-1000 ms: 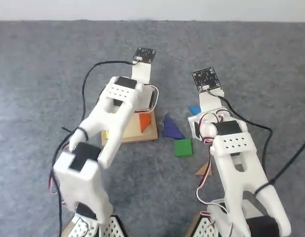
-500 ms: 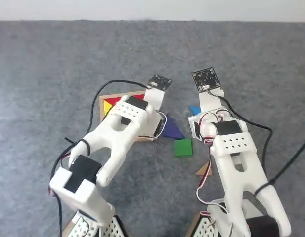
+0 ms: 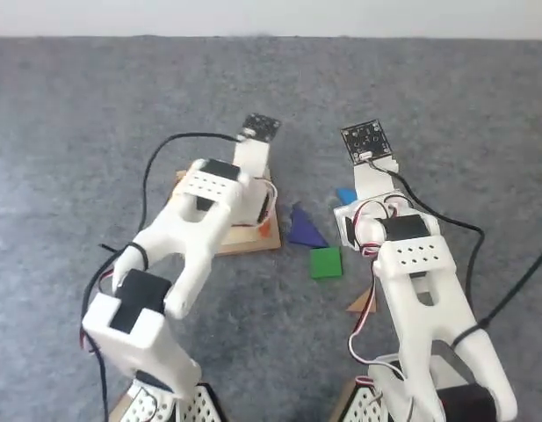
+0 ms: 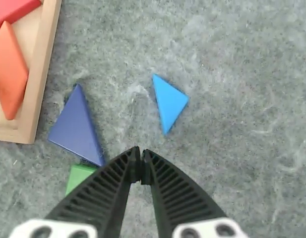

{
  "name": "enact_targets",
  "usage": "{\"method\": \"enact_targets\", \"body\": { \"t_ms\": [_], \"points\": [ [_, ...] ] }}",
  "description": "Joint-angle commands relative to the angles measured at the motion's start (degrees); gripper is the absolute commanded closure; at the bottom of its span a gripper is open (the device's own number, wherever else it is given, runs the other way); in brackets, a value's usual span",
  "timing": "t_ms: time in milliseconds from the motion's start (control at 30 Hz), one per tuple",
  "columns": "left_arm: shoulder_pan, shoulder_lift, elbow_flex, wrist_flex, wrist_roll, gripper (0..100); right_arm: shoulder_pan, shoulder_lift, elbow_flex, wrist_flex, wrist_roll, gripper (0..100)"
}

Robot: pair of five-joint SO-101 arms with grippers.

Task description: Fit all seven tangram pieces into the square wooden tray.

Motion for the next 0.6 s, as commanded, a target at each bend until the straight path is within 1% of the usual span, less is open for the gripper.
{"method": "enact_targets", "body": {
  "t_ms": [0,100,167,267,333,433,567],
  "points": [
    [-1.7,-0.4,-4.2,-1.5,-1.5,99,0.3,-2.6,-0.4,-0.8,0.8,99.0],
    [-1.4,0.6,-4.2,-3.8,-1.4,99,0.3,-2.6,-0.4,-0.9,0.8,99.0],
    [-1.3,2.4,-5.5,-3.6,-0.9,99,0.3,-2.6,-0.4,-0.9,0.8,99.0],
    [-1.6,5.1,-9.2,2.6,3.0,99,0.3,-2.6,-0.4,-0.9,0.8,99.0],
    [-1.8,4.9,-9.5,4.6,4.0,99,0.3,-2.6,-0.4,-0.9,0.8,99.0],
    [-2.1,1.7,-8.2,4.8,2.6,99,0.3,-2.6,-0.4,-0.9,0.8,99.0],
    [-2.6,-6.0,-0.8,3.7,2.4,99,0.3,-2.6,-0.4,-0.9,0.8,99.0]
  ]
}}
